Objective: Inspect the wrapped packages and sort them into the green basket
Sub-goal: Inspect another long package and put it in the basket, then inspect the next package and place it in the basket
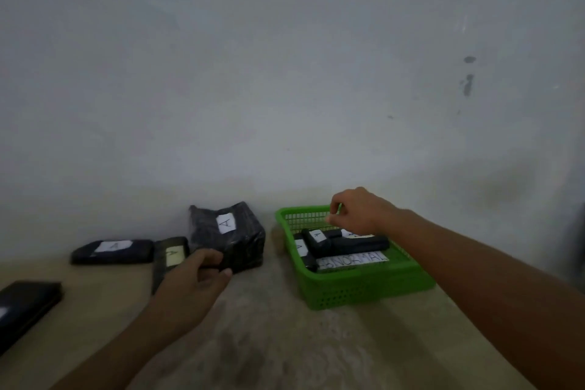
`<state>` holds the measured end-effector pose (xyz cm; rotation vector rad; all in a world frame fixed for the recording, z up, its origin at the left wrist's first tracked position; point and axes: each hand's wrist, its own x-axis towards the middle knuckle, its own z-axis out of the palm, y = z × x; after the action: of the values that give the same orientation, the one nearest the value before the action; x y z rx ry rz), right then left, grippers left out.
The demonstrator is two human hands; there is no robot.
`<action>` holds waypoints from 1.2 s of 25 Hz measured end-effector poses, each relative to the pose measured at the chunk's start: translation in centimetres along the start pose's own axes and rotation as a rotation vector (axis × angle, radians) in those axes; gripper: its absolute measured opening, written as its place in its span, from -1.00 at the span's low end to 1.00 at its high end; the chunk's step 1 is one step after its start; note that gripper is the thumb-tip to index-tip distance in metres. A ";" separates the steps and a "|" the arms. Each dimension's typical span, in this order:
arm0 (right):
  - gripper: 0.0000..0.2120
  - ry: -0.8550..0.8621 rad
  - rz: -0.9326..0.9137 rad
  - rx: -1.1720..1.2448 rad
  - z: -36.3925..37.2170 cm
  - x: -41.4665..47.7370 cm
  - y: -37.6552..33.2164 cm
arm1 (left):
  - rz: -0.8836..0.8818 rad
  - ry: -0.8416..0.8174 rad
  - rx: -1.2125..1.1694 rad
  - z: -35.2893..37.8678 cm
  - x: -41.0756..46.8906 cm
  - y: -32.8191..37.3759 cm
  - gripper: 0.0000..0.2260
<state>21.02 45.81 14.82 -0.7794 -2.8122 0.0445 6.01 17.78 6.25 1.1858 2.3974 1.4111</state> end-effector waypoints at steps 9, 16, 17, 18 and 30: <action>-0.66 -0.147 -0.374 0.037 4.8 -0.8 -20.9 | -0.166 0.219 0.135 -12.3 -6.1 -9.2 -0.78; -0.56 -0.150 -0.423 0.113 14.0 4.4 -31.5 | -0.173 0.303 0.129 -14.3 -5.9 -15.1 -0.75; -0.54 -0.134 -0.410 0.069 15.1 5.5 -32.3 | -0.166 0.301 0.122 -13.7 -5.7 -15.5 -0.75; -0.54 -0.118 -0.400 0.026 16.0 6.5 -33.0 | -0.163 0.298 0.112 -13.2 -5.6 -15.9 -0.73; -0.52 -0.094 -0.229 -0.114 20.3 16.0 -35.5 | 0.042 0.271 0.306 -11.1 -4.4 -18.4 -0.72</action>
<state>-14.74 24.10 1.48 -0.4844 -2.9964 -0.1207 -6.40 2.35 -3.18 1.1773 2.8765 1.3254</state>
